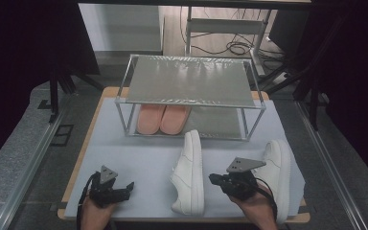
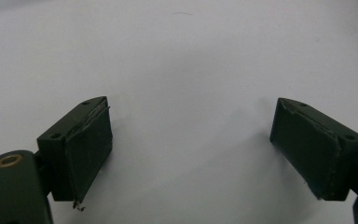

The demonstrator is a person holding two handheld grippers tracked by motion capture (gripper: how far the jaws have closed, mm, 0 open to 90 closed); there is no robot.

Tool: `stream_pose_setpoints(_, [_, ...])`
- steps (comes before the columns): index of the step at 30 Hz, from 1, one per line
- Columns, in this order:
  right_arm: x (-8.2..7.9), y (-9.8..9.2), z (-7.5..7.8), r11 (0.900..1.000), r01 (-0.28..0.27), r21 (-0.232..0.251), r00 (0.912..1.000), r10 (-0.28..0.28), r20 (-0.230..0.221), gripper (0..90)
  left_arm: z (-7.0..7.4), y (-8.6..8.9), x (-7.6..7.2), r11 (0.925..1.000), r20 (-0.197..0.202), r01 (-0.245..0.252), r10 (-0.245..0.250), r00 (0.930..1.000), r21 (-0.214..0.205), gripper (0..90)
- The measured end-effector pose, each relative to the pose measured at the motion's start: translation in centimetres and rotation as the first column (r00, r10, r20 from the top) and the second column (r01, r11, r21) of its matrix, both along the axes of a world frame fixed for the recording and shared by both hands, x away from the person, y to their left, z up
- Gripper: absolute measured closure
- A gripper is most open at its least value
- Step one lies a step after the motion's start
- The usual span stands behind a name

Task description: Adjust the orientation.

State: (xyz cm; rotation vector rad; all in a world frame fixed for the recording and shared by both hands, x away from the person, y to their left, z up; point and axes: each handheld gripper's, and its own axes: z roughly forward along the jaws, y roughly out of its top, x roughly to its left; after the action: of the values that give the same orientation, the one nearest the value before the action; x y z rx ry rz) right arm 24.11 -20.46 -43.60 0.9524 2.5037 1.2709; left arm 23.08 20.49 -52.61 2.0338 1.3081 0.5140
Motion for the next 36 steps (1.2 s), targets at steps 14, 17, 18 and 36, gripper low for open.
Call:
stream_pose_setpoints(14, [0.6,3.9,0.1,0.9981,-0.061,-0.012,0.9978,0.061,0.025,90.0,0.0,0.0,0.0,1.0,0.002,-0.003,0.003,1.0,-0.002,12.8])
stream_pose_setpoints(17, [0.8,4.3,0.2,0.9976,-0.067,-0.017,0.9973,0.067,0.029,90.0,0.0,0.0,0.0,1.0,0.001,-0.002,0.002,1.0,-0.002,12.8])
stream_pose_setpoints(18, [0.9,4.4,0.2,0.9976,-0.067,-0.02,0.9972,0.067,0.031,90.0,0.0,0.0,0.0,1.0,0.001,-0.003,0.003,1.0,-0.002,12.8])
stream_pose_setpoints(36, [0.9,4.0,-0.1,0.9947,-0.089,-0.052,0.9957,0.09,0.019,90.0,0.0,0.0,0.0,1.0,0.002,-0.003,0.003,1.0,-0.002,12.8])
